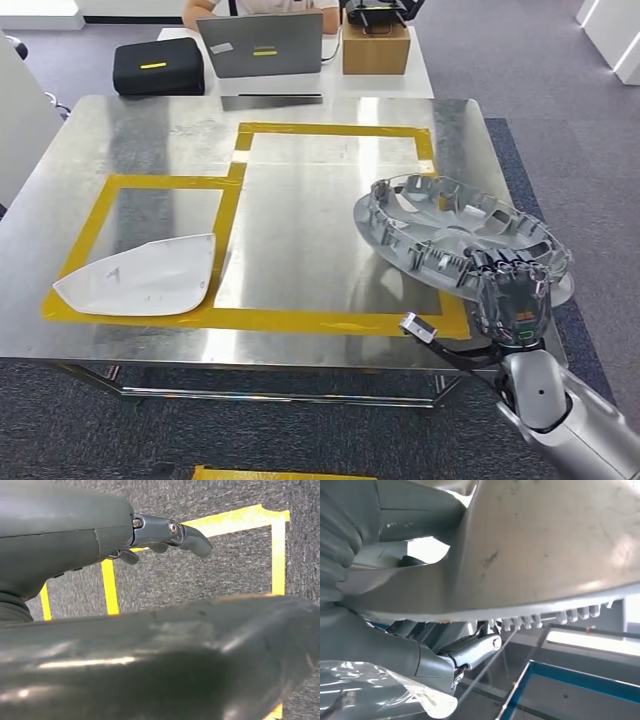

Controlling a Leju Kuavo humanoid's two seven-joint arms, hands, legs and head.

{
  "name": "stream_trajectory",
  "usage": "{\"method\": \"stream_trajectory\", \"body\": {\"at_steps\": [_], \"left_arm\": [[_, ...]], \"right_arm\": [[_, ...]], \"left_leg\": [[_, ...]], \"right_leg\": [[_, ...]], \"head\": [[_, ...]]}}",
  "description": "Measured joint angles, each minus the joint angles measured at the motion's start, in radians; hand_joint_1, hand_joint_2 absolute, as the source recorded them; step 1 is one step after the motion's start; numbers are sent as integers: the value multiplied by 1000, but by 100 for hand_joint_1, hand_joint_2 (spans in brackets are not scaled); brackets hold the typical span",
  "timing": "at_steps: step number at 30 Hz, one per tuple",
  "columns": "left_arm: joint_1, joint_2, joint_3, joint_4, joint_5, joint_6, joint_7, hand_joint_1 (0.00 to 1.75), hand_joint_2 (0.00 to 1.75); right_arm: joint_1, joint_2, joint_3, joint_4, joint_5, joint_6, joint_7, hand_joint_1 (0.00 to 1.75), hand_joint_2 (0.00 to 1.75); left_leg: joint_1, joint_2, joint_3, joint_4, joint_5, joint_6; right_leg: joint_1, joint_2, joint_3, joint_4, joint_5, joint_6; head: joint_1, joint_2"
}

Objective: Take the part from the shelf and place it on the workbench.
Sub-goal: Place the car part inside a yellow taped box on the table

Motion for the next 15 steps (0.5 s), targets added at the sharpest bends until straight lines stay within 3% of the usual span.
{"method": "stream_trajectory", "body": {"at_steps": [3,7,15], "left_arm": [[-8,0,-12,0,-10,6,12,0,0],[-13,0,-44,0,3,14,25,0,0],[-17,-1,-78,0,-3,21,24,0,0]], "right_arm": [[-83,-8,151,23,1,0,26,175,175],[-121,-6,262,69,1,0,18,175,175],[-115,-3,308,120,1,0,-4,175,175]], "left_leg": [[0,0,0,0,0,0],[0,-3,0,0,0,0],[0,-3,-1,0,0,0]], "right_leg": [[0,-1,0,0,0,0],[0,-4,0,0,0,0],[0,-5,0,0,0,0]], "head": [[0,0],[0,0],[0,0]]}}
